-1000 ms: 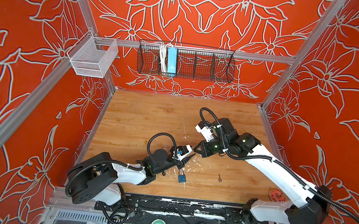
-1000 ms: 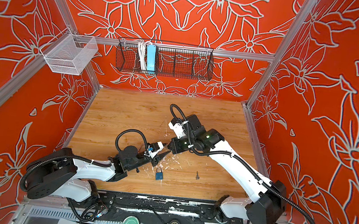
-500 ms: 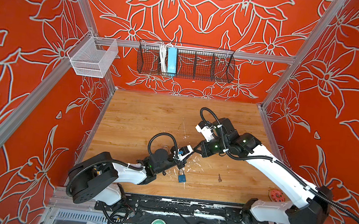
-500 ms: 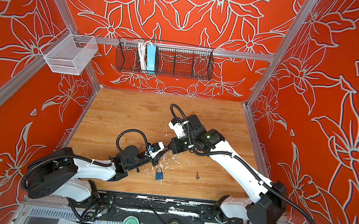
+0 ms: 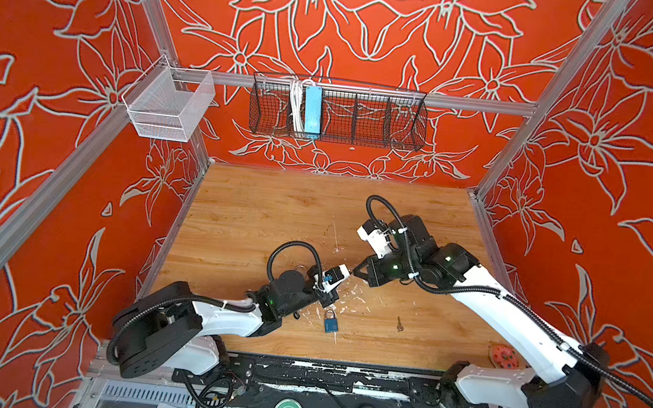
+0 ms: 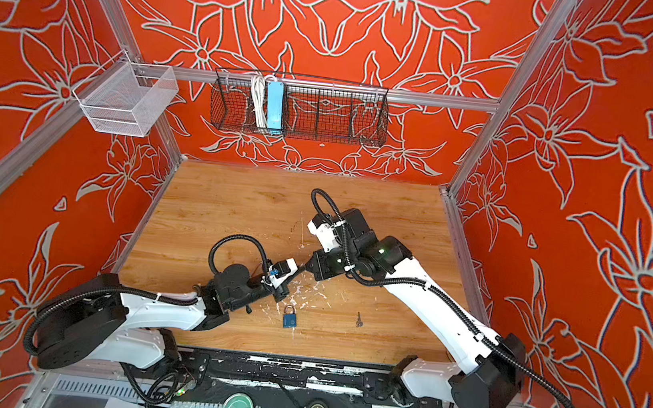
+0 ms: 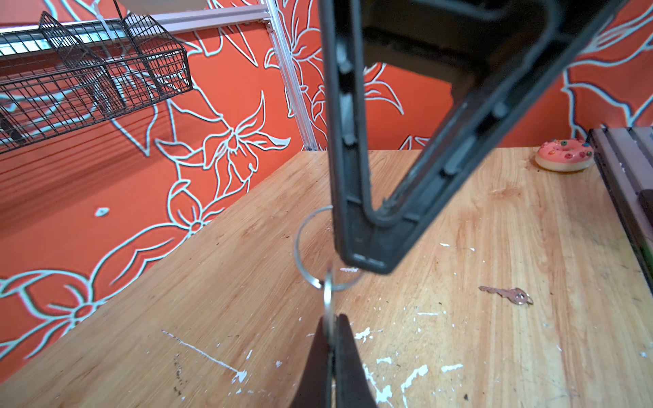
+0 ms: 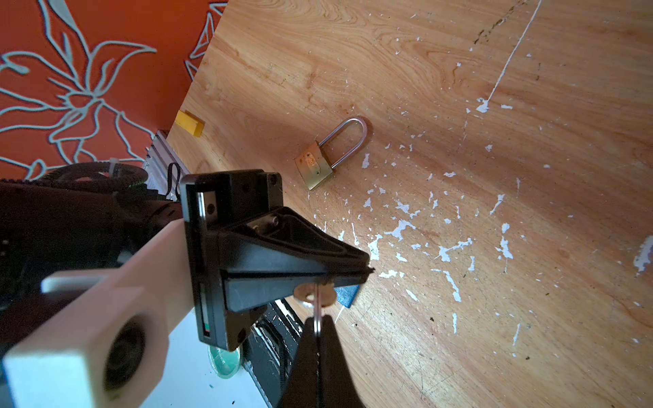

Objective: Unlock with the key
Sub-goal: 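Open the right gripper and draw it back while the left gripper holds the key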

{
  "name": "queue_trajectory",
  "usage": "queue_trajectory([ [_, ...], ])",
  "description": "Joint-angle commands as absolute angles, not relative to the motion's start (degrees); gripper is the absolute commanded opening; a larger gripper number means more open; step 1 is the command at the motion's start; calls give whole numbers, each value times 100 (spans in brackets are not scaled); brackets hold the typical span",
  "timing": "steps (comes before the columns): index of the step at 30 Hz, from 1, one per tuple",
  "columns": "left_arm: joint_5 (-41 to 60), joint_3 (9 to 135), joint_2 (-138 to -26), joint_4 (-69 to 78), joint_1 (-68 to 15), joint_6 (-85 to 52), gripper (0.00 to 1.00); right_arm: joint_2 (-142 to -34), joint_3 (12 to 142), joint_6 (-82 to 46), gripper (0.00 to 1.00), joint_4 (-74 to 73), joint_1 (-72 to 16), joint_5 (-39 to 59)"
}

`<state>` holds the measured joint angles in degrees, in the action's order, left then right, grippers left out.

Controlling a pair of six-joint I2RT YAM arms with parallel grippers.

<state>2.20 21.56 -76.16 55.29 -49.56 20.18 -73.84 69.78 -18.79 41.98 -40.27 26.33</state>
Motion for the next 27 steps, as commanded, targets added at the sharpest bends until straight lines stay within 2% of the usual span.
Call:
queue_trajectory([
  [1, 95, 2426, -7314, 4881, -4975, 2392, 0, -7288, 7058, -1934, 0, 4277, -4078, 2636],
  [5, 91, 2608, -6989, 3961, -4970, 2887, 0, -7226, 6976, -1942, 0, 4228, -4078, 2598],
  [7, 122, 2778, -6761, 3316, -4953, 3187, 0, -7141, 6923, -1925, 21, 4197, -4078, 2552],
  [9, 132, 2997, -6523, 2588, -4895, 3470, 0, -7049, 6884, -1908, 37, 4192, -4078, 2494],
  [11, 149, 3158, -6271, 1915, -4772, 3735, 0, -6937, 6861, -1869, 48, 4184, -4078, 2384],
  [13, 52, 3228, -6100, 1638, -4725, 3998, 0, -6831, 6825, -1824, 54, 4188, -4073, 2231],
  [17, 15, 3596, -5946, 694, -4608, 4497, 0, -6643, 6732, -1716, 59, 4333, -4069, 1983],
  [22, -343, 3973, -5847, -426, -4491, 6188, 0, -6255, 6214, -1863, 62, 4096, -4058, 1898],
  [27, -799, 3639, -5729, 57, -4456, 8266, 0, -6098, 5825, -2059, 63, 3661, -3971, 1750],
])
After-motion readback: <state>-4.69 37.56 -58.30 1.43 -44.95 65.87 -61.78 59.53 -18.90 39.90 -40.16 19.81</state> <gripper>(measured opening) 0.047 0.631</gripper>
